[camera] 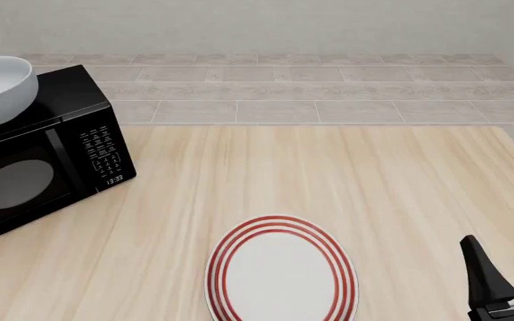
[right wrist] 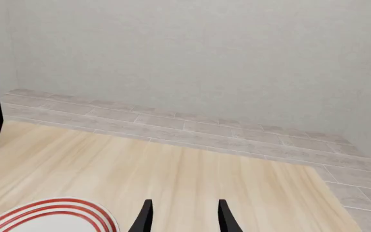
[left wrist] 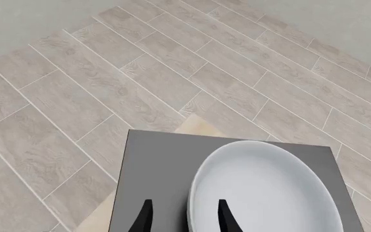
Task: Pick up the white bowl and put it on the plate.
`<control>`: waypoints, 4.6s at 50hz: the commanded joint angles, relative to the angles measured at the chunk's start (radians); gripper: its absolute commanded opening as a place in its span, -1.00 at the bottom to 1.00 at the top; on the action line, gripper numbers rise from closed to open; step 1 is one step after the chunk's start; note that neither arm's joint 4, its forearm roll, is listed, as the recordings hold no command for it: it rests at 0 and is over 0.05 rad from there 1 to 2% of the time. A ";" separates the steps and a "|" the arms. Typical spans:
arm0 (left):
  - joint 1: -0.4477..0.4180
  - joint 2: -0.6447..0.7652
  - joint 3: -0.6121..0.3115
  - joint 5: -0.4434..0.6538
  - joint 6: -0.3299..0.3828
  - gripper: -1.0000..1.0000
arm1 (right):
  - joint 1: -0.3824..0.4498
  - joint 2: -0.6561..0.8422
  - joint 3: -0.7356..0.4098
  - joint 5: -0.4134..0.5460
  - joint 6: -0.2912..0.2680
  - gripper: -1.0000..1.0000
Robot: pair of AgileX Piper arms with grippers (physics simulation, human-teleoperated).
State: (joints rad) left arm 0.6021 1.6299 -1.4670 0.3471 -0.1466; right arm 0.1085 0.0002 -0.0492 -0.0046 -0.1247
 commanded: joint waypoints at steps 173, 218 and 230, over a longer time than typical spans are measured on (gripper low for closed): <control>-1.052 -0.557 0.604 -0.213 0.032 -1.00 | -0.014 0.000 0.019 -0.030 0.017 1.00; -1.311 -0.215 0.722 -0.512 0.016 -1.00 | -0.032 0.000 0.043 -0.039 0.028 1.00; -1.330 -0.099 0.730 -0.588 -0.021 -1.00 | -0.037 0.000 0.044 -0.039 0.021 1.00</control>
State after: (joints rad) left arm -0.7077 1.4446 -0.7393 -0.1781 -0.1455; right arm 0.0750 0.0001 -0.0063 -0.0441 -0.0991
